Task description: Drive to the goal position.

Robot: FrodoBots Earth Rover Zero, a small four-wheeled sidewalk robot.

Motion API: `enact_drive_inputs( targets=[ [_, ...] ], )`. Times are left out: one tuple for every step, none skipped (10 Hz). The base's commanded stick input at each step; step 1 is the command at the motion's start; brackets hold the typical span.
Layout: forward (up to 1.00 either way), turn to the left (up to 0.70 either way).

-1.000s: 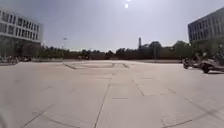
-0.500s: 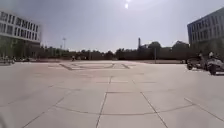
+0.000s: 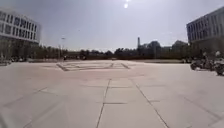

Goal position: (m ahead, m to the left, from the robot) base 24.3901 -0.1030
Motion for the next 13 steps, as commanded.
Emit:
enact_drive_inputs(
  targets=[
    [1.0,0.0],
    [1.0,-0.11],
    [1.0,-0.38],
    [1.0,-0.24],
    [1.0,-0.09],
    [1.0,-0.01],
    [1.0,0.0],
    [1.0,0.0],
    [1.0,0.0],
    [1.0,0.0],
    [1.0,0.0],
    [1.0,0.0],
    [1.0,0.0]
  ],
)
